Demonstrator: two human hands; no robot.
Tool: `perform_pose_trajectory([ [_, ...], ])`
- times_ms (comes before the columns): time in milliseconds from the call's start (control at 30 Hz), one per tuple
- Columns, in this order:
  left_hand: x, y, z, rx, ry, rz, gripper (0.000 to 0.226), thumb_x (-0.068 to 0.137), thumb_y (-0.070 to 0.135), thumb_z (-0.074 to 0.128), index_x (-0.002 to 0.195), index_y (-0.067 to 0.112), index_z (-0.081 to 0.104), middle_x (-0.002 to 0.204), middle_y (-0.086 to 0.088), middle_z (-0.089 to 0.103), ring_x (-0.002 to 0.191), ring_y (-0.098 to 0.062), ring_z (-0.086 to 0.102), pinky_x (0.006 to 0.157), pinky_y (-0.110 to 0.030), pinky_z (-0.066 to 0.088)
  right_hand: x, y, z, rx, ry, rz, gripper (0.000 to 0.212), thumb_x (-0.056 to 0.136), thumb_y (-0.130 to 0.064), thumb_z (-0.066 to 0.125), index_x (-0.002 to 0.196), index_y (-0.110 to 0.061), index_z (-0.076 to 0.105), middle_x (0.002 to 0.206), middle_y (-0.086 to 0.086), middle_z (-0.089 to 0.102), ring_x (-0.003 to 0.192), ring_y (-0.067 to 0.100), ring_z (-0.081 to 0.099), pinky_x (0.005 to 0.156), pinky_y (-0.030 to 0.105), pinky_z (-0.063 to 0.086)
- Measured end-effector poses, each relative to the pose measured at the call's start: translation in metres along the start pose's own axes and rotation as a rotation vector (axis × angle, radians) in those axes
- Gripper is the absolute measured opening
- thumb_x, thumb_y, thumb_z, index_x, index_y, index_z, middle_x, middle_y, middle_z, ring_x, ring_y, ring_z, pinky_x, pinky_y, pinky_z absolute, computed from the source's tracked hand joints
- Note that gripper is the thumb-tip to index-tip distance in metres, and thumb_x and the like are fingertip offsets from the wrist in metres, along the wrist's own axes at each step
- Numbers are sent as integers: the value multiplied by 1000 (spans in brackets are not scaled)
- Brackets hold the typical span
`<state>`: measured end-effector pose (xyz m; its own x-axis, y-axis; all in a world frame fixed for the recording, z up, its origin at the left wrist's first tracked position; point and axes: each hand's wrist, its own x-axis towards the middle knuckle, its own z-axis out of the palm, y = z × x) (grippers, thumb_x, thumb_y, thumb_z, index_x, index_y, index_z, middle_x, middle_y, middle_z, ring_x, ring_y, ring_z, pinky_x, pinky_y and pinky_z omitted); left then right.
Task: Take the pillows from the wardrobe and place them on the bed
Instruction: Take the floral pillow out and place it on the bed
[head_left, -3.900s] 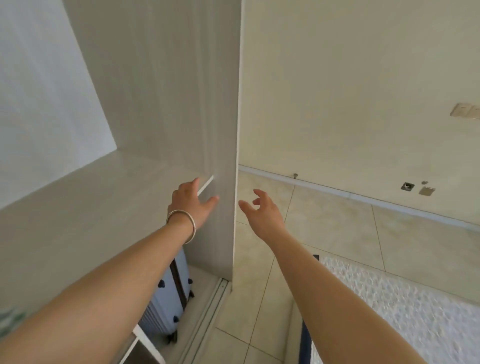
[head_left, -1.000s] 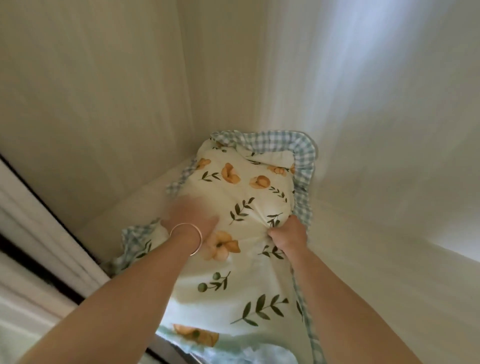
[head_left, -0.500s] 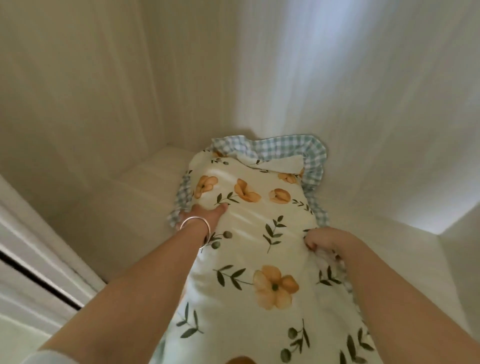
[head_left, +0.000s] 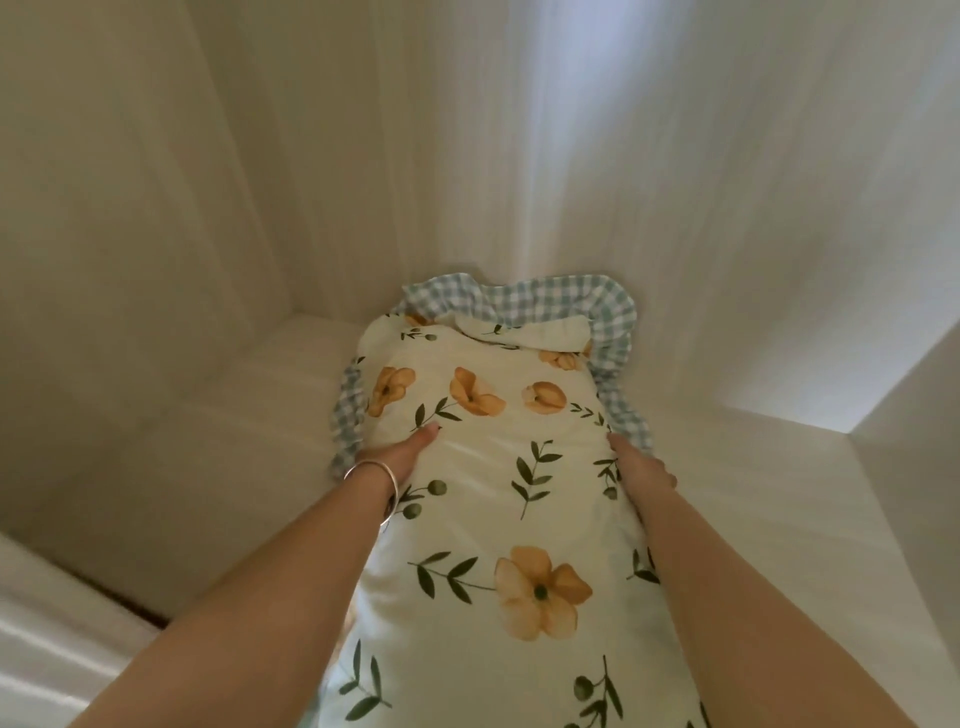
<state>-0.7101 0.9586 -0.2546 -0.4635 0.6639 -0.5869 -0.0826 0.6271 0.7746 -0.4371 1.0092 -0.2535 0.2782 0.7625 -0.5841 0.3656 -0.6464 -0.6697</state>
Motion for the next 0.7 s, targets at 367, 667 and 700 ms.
perform_pose_trajectory([
  [367,-10,6,-4,-93,-16,52,98,47,62,78,127,12,51,115,-14,62,99,-31,59,95,-43,47,-20,-12,4,191,-286,-99,70,64,-49,77,116,-7,59,96,11,70,85,29,66,69,33,52],
  [667,-99,0,-12,-199,138,223,74,56,64,74,107,14,58,94,-4,63,86,-26,60,80,-32,46,-83,1,-39,350,-202,-389,34,80,-27,67,109,-11,60,84,3,65,76,21,61,62,28,45],
  [700,-116,-1,-10,-192,165,250,71,57,66,73,103,15,55,91,-2,62,86,-25,60,79,-32,46,-90,6,-46,382,-189,-422,36,80,-28,66,112,-11,60,89,5,66,80,23,62,67,29,46],
])
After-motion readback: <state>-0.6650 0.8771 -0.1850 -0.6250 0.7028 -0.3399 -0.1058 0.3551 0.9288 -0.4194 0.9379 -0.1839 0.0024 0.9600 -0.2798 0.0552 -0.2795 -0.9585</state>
